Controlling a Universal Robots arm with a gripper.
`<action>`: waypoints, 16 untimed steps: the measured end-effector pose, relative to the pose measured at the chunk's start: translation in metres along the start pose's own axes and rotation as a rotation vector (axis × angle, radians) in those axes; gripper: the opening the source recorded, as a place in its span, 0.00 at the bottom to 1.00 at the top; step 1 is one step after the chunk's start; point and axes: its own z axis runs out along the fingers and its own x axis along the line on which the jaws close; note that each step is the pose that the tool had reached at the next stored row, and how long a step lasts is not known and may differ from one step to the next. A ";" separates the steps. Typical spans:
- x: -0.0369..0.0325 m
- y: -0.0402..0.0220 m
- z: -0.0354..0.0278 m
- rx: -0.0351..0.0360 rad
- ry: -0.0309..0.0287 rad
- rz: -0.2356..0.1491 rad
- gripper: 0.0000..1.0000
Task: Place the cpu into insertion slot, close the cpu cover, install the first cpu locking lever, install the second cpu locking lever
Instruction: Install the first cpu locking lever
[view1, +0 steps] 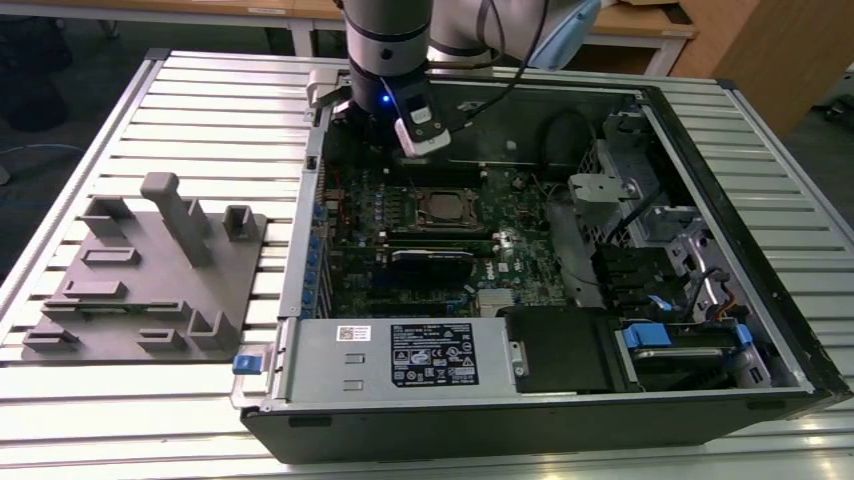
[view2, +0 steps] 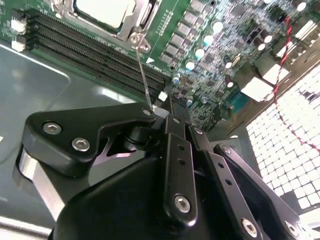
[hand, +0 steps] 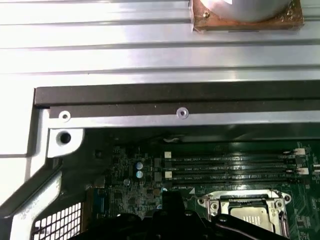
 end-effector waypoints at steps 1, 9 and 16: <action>0.0000 -0.0001 0.0000 -0.0096 0.0005 0.000 0.11; -0.0044 -0.0001 0.0000 -0.0258 0.0010 0.000 0.11; -0.0243 0.0008 0.0000 -0.0258 0.0011 0.000 0.11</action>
